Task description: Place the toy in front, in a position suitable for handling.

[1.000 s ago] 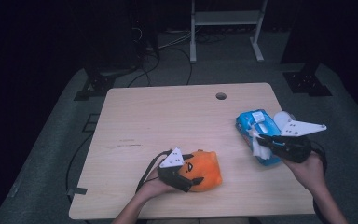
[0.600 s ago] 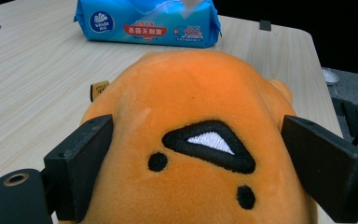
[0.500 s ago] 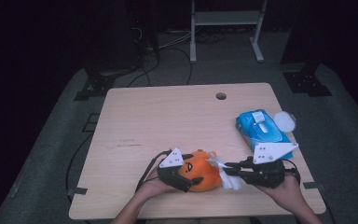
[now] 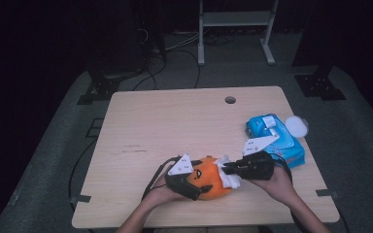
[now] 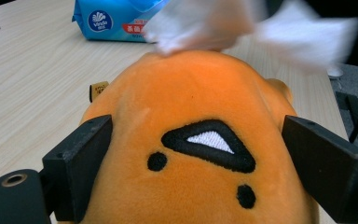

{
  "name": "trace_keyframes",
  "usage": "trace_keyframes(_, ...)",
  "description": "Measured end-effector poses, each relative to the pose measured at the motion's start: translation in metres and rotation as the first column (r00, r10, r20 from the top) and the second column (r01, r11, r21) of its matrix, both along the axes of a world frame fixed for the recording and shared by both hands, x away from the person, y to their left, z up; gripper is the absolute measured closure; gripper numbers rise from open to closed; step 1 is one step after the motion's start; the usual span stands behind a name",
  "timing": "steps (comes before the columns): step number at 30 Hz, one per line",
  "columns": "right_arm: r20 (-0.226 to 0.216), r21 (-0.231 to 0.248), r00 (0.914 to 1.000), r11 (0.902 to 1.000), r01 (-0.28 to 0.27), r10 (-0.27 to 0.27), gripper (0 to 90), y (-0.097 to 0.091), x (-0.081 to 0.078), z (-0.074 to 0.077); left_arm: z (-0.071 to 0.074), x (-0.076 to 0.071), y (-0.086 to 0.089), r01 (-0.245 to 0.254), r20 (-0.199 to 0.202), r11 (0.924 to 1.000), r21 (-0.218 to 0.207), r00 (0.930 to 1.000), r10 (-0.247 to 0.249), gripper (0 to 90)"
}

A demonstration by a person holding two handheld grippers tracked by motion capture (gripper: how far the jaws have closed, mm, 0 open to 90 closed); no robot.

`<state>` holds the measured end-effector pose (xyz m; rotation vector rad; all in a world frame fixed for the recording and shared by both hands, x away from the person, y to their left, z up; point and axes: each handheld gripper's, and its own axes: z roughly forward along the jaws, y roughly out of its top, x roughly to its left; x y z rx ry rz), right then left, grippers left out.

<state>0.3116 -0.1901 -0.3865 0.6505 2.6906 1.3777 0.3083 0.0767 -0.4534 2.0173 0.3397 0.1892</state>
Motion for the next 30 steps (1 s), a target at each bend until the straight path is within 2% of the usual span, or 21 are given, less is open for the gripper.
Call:
trace_keyframes(2,-0.023,0.019,0.9997,0.9998,0.0,0.0,82.0,0.001,0.007,-0.005,0.0,0.0,0.0,0.001,-0.001,1.0,-0.001,1.0,-0.001,10.9)
trace_keyframes(5,-0.022,0.05,0.9996,0.9986,-0.016,0.017,82.0,0.003,0.001,-0.001,-0.001,0.001,0.001,0.003,0.0,1.0,-0.004,1.0,-0.003,10.9)
trace_keyframes(8,0.002,0.046,0.9992,0.9981,-0.041,0.041,81.9,0.003,-0.013,0.009,-0.001,0.002,0.001,0.004,0.003,1.0,-0.007,1.0,-0.004,10.9)
trace_keyframes(9,0.002,0.046,0.9992,0.9981,-0.041,0.041,81.9,0.003,-0.013,0.009,-0.001,0.002,0.001,0.005,0.003,1.0,-0.007,1.0,-0.005,10.9)
trace_keyframes(12,0.052,0.065,0.9971,0.9962,-0.058,0.055,82.0,0.001,-0.03,0.027,-0.001,0.002,0.001,0.004,0.003,1.0,-0.007,1.0,-0.004,10.8)
trace_keyframes(16,0.068,0.087,0.9943,0.9924,-0.088,0.082,81.9,0.0,-0.045,0.041,-0.002,0.003,0.002,0.004,0.003,1.0,-0.008,1.0,-0.004,10.6)
trace_keyframes(19,0.067,0.1,0.992,0.9885,-0.114,0.107,82.0,-0.001,-0.054,0.045,-0.003,0.004,0.002,0.004,0.001,0.9998,-0.017,1.0,-0.004,10.6)
trace_keyframes(22,0.023,0.121,0.9895,0.9821,-0.145,0.143,82.0,-0.001,-0.061,0.042,-0.003,0.004,0.002,0.004,-0.001,0.9998,-0.022,1.0,-0.004,10.3)
trace_keyframes(24,-0.016,0.136,0.9854,0.9767,-0.166,0.17,81.9,0.0,-0.061,0.037,-0.003,0.004,0.002,0.005,0.0,0.9997,-0.023,1.0,-0.005,10.2)
trace_keyframes(25,-0.036,0.129,0.9838,0.977,-0.17,0.176,81.9,0.001,-0.059,0.033,-0.003,0.004,0.002,0.005,0.0,0.9997,-0.023,1.0,-0.005,10.2)
trace_keyframes(28,-0.061,0.083,0.9877,0.9868,-0.139,0.144,81.8,0.004,-0.045,0.019,-0.004,0.004,0.002,0.004,0.0,0.9996,-0.027,1.0,-0.004,10.1)
trace_keyframes(29,-0.046,0.061,0.9914,0.991,-0.12,0.122,81.8,0.005,-0.041,0.016,-0.003,0.004,0.002,0.005,0.002,0.9997,-0.024,1.0,-0.004,10.1)
trace_keyframes(30,-0.01,0.023,0.9964,0.9962,-0.084,0.084,81.8,0.006,-0.035,0.011,-0.003,0.004,0.002,0.005,0.002,0.9997,-0.024,1.0,-0.004,10.1)
